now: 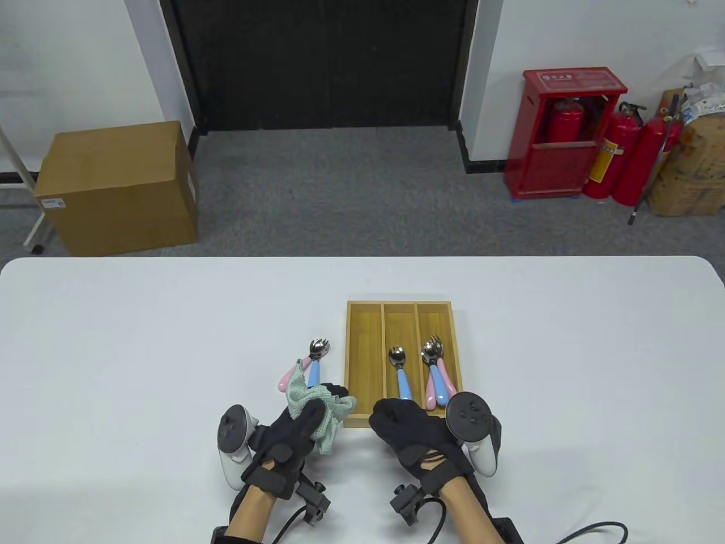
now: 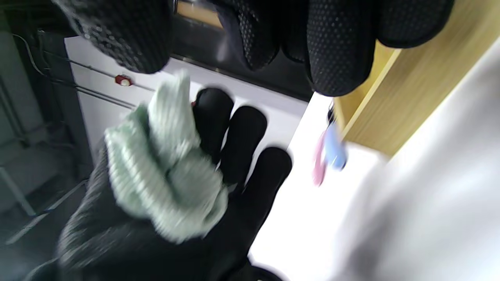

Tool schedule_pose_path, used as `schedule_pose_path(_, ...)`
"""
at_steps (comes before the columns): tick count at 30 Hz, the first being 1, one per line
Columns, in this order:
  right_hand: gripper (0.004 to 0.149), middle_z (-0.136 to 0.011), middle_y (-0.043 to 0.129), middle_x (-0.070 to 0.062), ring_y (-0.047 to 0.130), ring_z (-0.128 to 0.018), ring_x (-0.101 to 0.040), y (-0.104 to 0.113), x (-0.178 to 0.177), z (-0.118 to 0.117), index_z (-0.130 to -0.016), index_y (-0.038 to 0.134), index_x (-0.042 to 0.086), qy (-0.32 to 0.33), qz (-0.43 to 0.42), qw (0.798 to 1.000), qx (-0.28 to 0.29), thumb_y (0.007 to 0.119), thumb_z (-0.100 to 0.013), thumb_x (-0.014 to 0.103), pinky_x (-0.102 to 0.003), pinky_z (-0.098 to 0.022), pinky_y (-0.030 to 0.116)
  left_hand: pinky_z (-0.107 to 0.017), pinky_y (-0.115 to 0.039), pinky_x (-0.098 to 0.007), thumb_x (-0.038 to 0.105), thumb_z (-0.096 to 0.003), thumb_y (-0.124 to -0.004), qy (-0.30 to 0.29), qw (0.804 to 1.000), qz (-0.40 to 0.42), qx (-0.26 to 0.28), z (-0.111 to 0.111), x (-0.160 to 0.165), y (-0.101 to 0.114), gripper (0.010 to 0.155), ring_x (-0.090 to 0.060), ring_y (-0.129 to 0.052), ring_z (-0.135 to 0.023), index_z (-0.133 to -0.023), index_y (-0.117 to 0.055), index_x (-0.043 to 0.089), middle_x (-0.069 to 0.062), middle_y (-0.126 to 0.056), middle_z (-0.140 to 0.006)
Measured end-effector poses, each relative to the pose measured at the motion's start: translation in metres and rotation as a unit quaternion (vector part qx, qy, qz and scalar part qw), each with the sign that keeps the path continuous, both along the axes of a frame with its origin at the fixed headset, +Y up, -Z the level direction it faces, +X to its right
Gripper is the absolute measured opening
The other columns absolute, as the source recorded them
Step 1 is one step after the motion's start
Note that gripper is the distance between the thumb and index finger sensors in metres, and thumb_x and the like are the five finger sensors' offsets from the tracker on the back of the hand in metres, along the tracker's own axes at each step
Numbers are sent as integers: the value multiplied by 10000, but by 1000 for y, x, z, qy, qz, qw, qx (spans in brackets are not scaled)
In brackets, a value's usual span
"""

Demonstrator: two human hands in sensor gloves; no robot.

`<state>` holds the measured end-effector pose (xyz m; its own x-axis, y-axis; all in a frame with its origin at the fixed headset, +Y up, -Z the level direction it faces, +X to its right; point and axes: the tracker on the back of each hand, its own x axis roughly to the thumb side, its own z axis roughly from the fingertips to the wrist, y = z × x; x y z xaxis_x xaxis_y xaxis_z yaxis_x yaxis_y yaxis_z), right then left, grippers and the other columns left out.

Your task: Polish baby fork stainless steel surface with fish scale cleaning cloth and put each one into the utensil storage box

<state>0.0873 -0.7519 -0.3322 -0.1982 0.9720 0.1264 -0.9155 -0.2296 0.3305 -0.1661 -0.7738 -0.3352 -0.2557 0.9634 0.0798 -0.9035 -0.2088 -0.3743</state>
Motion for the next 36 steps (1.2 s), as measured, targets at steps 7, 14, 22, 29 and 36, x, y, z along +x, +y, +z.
schedule_pose_path(7, 602, -947, 642, -285, 858, -650, -394, -8, -22, 6, -976, 656, 187, 50, -80, 995, -14, 756, -462, 485, -630, -508, 673, -754, -260, -606, 611, -556, -675, -90, 996, 19, -2, 5, 24, 0, 629, -344, -198, -1152, -1100, -585, 309, -6, -288, -1246)
schedule_pose_path(14, 441, -928, 651, -280, 850, -658, -381, -13, -22, 4, -861, 786, 179, 37, -154, 987, -35, 780, -458, 356, -628, -518, 666, -752, -232, -615, 642, -556, -685, -97, 995, -25, 10, 8, 29, 0, 749, -323, -133, -1160, -1156, -363, 331, 4, -186, -1246)
schedule_pose_path(22, 422, -932, 662, -254, 856, -668, -379, -7, -8, -2, -839, 765, 147, 9, -214, 976, -34, 754, -463, 339, -625, -520, 677, -747, -260, -616, 622, -548, -714, -20, 999, -36, 3, -2, -3, 0, 759, -352, -240, -1153, -1147, -412, 266, -34, -322, -1239)
schedule_pose_path(29, 425, -953, 638, -236, 838, -708, -399, -5, 5, -7, -847, 709, 122, 12, -276, 960, -38, 709, -485, 345, -634, -537, 671, -748, -248, -618, 615, -554, -711, 46, 997, -60, 2, -7, -37, 3, 745, -352, -262, -1155, -1144, -432, 254, -38, -360, -1235)
schedule_pose_path(36, 428, -985, 596, -229, 814, -774, -436, -1, 19, -13, -855, 668, 119, 24, -344, 938, -31, 673, -507, 369, -655, -555, 667, -742, -218, -626, 600, -567, -703, 162, 977, -133, -39, -20, -71, 2, 707, -358, -279, -1153, -1137, -468, 254, -50, -416, -1224)
